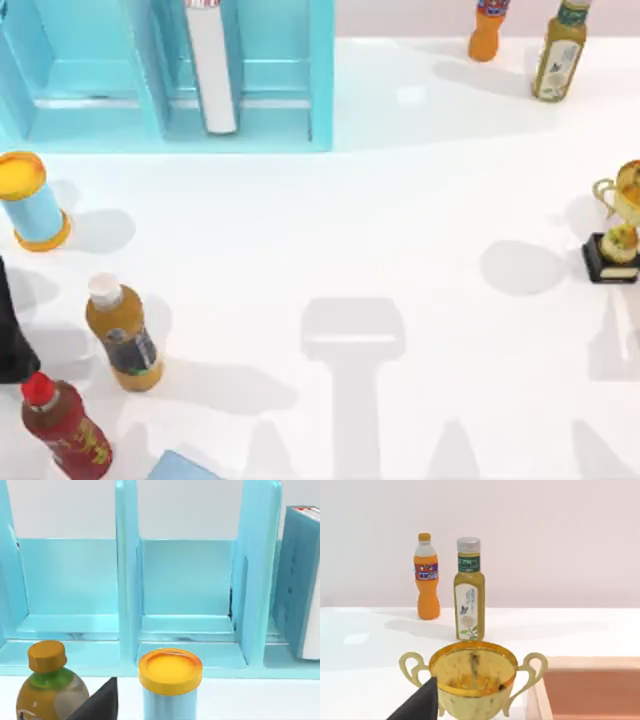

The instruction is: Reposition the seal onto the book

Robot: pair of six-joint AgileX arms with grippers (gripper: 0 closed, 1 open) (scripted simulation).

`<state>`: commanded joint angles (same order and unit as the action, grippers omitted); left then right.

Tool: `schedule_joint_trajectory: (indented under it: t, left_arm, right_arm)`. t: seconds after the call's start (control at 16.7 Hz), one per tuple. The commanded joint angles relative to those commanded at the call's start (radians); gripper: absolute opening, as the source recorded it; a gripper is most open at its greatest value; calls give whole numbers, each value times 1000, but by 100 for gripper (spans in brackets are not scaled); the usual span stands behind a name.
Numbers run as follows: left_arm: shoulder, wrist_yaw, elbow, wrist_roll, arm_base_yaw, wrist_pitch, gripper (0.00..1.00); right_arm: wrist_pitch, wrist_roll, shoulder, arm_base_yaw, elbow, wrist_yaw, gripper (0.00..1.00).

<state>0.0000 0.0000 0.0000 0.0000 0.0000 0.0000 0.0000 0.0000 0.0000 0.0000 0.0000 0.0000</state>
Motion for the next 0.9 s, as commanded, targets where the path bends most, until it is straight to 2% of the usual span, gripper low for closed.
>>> schedule_joint_trajectory:
  t: [0.24,0.42,0.6,0.9]
  left_arm:
    - [30,-9,17,-1,-8,13,100]
    - [156,-40,82,-3,-39,65,100]
    - [375,-83,186,-8,-90,148,100]
    - [892,-169,406,-28,-198,325,100]
  right_arm:
    - [0,0,0,0,0,0,100]
    - [0,0,0,0,0,0,100]
    - [0,0,0,0,0,0,100]
    - [0,0,0,0,0,0,100]
